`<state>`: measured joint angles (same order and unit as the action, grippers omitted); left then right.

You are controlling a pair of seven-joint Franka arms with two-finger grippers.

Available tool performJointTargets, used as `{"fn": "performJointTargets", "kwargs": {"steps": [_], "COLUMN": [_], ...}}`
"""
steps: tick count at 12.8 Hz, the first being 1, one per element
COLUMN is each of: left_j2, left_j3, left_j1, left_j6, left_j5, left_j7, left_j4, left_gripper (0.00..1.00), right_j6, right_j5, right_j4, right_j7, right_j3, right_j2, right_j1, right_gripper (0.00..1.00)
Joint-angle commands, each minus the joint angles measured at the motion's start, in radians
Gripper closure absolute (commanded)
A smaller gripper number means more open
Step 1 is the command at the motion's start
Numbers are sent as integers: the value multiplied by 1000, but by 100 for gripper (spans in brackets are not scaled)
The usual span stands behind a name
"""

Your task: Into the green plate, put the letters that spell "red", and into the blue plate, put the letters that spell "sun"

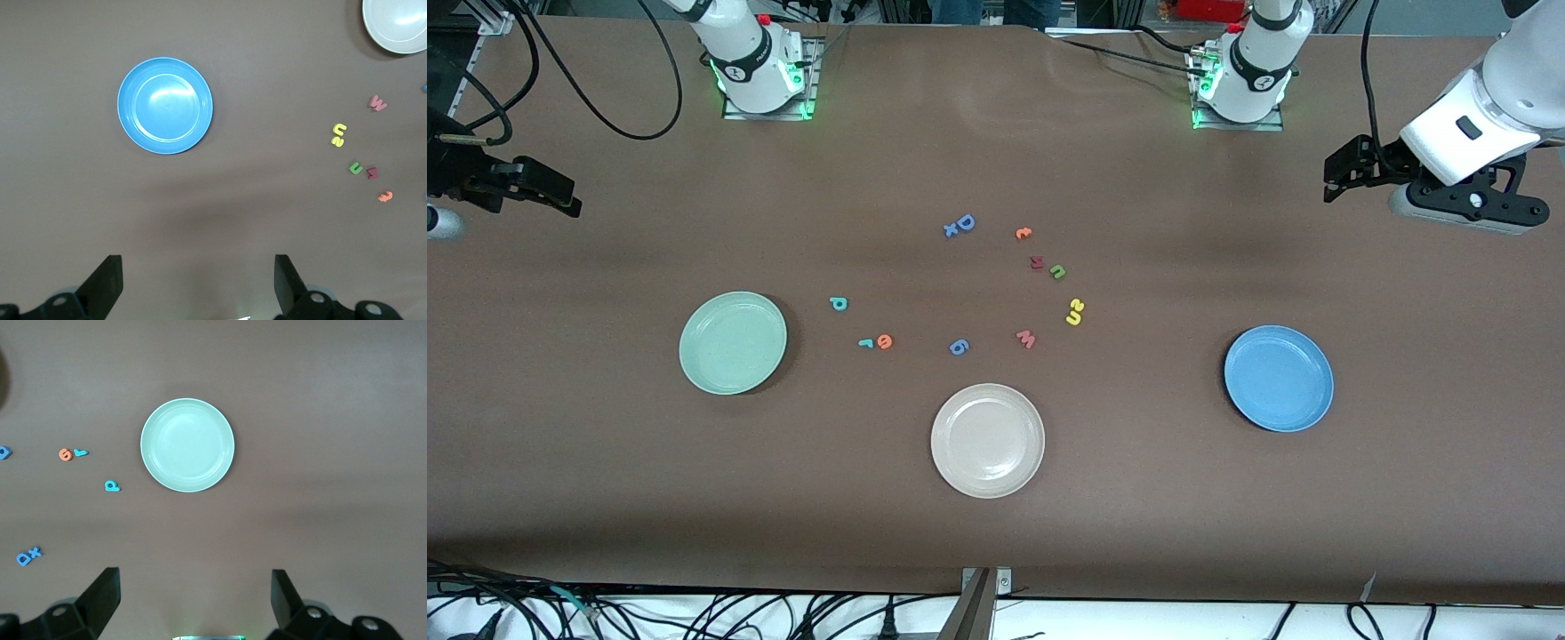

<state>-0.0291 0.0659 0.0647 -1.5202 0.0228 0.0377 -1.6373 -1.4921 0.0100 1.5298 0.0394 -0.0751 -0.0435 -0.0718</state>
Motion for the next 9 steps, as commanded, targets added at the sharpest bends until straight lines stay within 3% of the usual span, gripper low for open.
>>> {"fn": "performJointTargets", "kwargs": {"steps": [1,9], "left_j2": [6,9], "left_j3": [2,8], "left_j1": [-3,0], "left_j6": [20,17], "left_j5": [12,12], "left_j7": [-7,-7], "left_j4": [22,24], "left_gripper": [0,0], "right_j6": [6,6], "right_j5": [11,8], "right_j4": [-4,-4], "right_j7": [-1,-1], "right_j3": [0,1], "right_j2": [2,2], "right_j1": [0,-2], "right_gripper": [0,0]}}
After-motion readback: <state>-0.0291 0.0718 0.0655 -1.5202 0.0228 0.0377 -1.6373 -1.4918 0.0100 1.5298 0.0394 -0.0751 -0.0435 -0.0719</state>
